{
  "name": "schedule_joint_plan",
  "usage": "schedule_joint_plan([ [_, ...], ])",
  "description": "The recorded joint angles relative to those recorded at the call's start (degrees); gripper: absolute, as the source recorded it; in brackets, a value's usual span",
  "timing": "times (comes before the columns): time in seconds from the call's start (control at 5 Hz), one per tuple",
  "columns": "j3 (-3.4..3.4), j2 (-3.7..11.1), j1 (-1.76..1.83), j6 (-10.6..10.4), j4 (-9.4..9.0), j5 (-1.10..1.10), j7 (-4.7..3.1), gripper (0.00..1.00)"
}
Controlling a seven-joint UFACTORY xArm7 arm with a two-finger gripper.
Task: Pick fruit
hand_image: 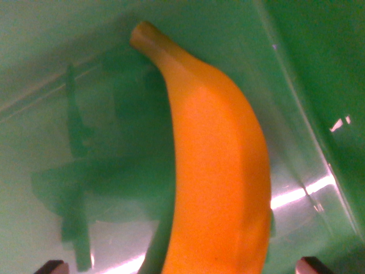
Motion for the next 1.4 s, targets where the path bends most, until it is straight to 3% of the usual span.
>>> schedule_joint_plan([
  [1.0, -0.07, 0.13, -0.07, -0.4, -0.3, -0.03, 0.12, 0.0],
  [1.2, -0.07, 0.13, -0.07, -0.4, -0.3, -0.03, 0.12, 1.0],
  [1.4, -0.07, 0.13, -0.07, -0.4, -0.3, -0.03, 0.12, 1.0],
])
